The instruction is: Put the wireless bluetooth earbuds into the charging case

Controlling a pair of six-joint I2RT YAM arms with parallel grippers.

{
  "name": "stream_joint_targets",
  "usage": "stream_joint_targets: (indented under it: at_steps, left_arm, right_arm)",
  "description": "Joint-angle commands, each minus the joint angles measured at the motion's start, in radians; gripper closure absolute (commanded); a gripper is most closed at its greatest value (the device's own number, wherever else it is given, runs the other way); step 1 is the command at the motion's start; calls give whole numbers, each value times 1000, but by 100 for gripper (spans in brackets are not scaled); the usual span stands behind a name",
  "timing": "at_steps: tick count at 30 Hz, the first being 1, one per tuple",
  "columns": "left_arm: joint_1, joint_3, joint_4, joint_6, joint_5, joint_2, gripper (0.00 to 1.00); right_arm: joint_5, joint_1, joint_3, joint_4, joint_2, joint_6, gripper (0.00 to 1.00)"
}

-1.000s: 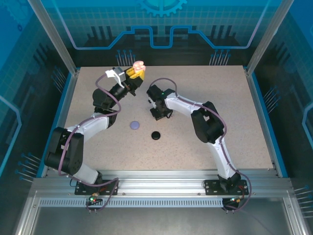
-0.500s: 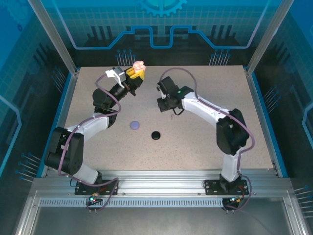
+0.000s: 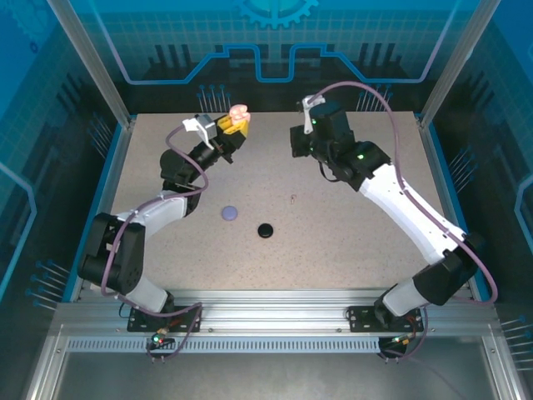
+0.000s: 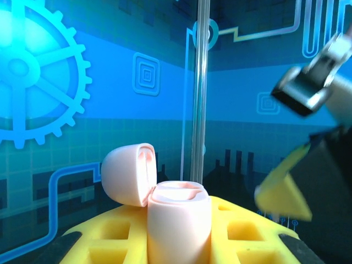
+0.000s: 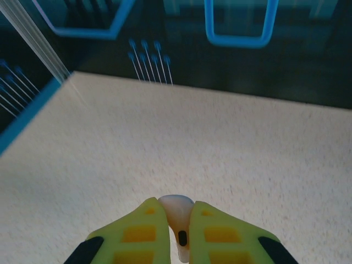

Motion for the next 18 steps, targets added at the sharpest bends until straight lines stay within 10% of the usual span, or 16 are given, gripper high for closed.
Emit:
stream_joint_targets:
  at_steps: [1,18]
  left_arm:
    - [-26,41,33,51,42,21,100]
    - [-169,138,-66,226,18,75,100]
  right_arm:
    - [-12,8,23,105,-47,-14,89]
    - [-267,21,-51,375,-105,55,88]
